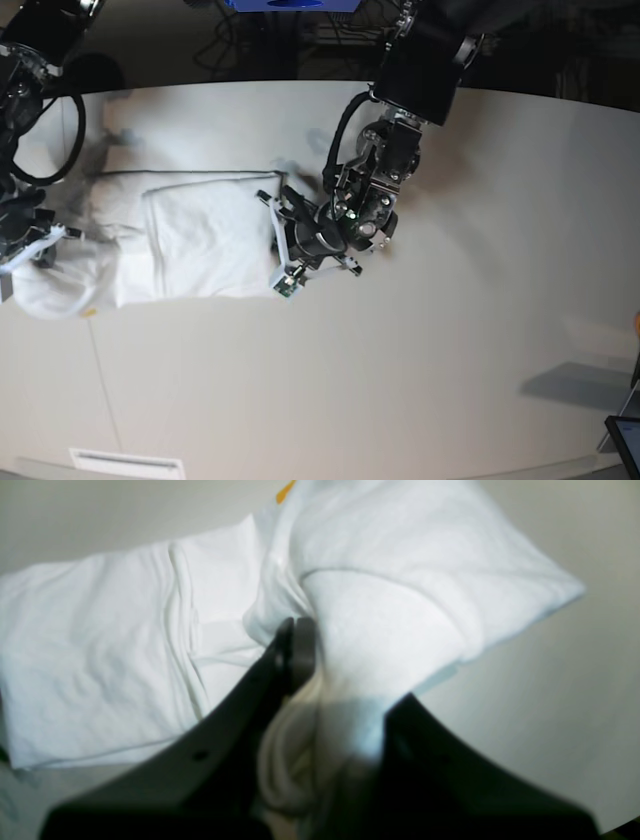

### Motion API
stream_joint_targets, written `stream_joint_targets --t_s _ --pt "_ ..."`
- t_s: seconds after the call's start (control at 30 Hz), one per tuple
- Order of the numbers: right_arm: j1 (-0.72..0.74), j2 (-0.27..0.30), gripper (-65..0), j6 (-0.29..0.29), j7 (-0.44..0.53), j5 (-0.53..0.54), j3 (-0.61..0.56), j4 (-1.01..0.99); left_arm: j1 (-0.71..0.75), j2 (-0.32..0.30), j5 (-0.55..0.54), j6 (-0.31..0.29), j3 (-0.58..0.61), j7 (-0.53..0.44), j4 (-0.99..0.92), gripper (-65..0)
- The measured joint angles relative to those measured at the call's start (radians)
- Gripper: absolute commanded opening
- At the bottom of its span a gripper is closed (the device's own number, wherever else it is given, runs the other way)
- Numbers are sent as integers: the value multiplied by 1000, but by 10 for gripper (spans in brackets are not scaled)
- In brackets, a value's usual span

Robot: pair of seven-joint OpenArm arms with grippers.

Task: Fold the T-shirt properly
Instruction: 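Grasp the shirt with both grippers and fold it over again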

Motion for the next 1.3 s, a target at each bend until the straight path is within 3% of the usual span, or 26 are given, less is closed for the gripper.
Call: stream_joint_targets --t_s 0.2,0.3,0.4,0.53,0.77,0.87,0.93,1.03,1.3 --pt "0 0 -650 -16 9 0 -1 0 0 15 0 0 2 1 -3 -650" --pt "-7 6 -650 -104 47 0 -5 10 0 16 0 0 2 3 -3 -650" --pt "-26 72 -650 -166 88 -4 -115 11 0 16 -1 0 2 4 -3 -650" --pt "-41 84 -650 -298 155 14 -206 12 1 18 -1 0 4 3 -3 -650" --pt "-39 89 -650 -317 167 7 -240 12 0 15 -13 -2 5 -8 -25 -650" --pt "-39 89 -650 -321 166 7 -241 12 -23 13 -11 -1 62 -37 -56 -650" --pt "-39 95 -650 -373 169 8 -245 13 -38 20 -8 1 108 -45 -76 -650" --pt "-39 154 -650 -457 175 2 -320 16 -44 33 -12 1 129 -53 -92 -650" --pt "-39 206 -650 -605 219 10 -434 18 -47 49 -15 0 130 -45 -100 -650"
